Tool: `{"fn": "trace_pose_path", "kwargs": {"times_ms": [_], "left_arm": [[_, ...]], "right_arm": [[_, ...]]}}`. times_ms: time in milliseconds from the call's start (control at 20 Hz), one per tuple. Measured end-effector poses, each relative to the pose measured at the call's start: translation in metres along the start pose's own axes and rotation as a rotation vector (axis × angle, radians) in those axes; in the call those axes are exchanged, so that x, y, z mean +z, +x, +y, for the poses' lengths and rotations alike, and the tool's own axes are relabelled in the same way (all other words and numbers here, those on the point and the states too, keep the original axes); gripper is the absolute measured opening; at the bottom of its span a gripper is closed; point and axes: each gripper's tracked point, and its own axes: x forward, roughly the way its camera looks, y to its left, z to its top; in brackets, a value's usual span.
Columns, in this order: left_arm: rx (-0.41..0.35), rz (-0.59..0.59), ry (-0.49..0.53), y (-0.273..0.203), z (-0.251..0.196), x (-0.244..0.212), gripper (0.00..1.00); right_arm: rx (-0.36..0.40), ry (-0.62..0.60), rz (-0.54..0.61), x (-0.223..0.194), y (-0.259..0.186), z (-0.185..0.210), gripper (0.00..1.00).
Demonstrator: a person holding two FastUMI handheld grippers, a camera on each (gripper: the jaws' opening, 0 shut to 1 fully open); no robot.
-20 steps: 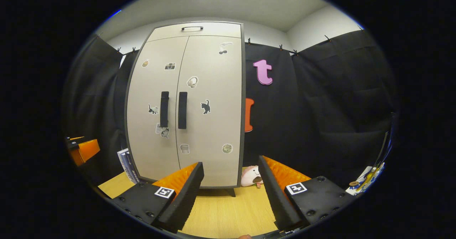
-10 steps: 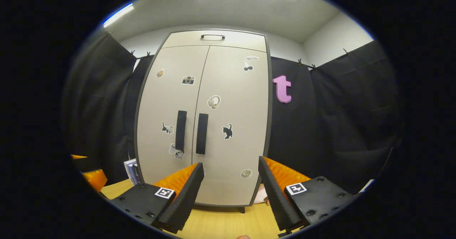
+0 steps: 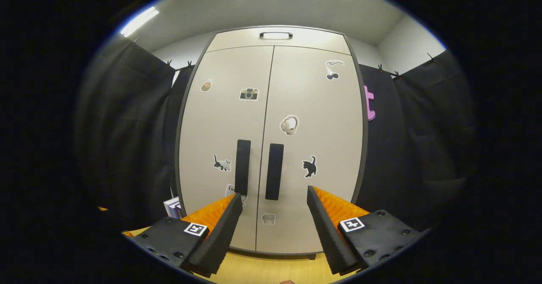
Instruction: Open the right door of the double-door shoe cabinet with the right hand, and open the left door with the left hand.
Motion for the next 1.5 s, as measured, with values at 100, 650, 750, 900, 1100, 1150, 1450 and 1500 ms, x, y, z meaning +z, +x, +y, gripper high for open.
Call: {"fn": "trace_pose_path", "kwargs": {"times_ms": [100, 650, 750, 900, 1100, 1150, 1450, 1500], "left_arm": [[0.009, 0.001, -0.001, 0.001, 0.004, 0.000, 0.95], [0.067, -0.002, 0.009, 0.009, 0.028, -0.003, 0.95], [0.077, -0.001, 0.011, 0.012, 0.033, -0.004, 0.95], [0.084, 0.006, 0.017, 0.018, 0.039, -0.007, 0.95], [0.098, 0.012, 0.029, 0.021, 0.046, -0.011, 0.92], [0.099, 0.015, 0.030, 0.022, 0.046, -0.012, 0.95], [0.114, 0.032, 0.028, 0.022, 0.054, -0.018, 0.95], [0.114, 0.030, 0.026, 0.021, 0.054, -0.018, 0.95]], "right_arm": [[-0.001, -0.015, -0.006, 0.005, 0.016, 0.005, 0.98], [-0.083, 0.026, 0.036, -0.009, 0.096, -0.010, 0.93], [-0.090, 0.038, 0.050, -0.015, 0.107, -0.013, 0.98], [-0.114, 0.045, 0.062, -0.021, 0.122, -0.017, 0.84], [-0.126, 0.063, 0.092, -0.031, 0.136, -0.019, 0.84], [-0.123, 0.071, 0.099, -0.033, 0.139, -0.019, 0.75], [-0.094, 0.097, 0.115, -0.037, 0.148, -0.011, 0.56], [-0.085, 0.100, 0.122, -0.039, 0.149, -0.009, 0.50]]}}
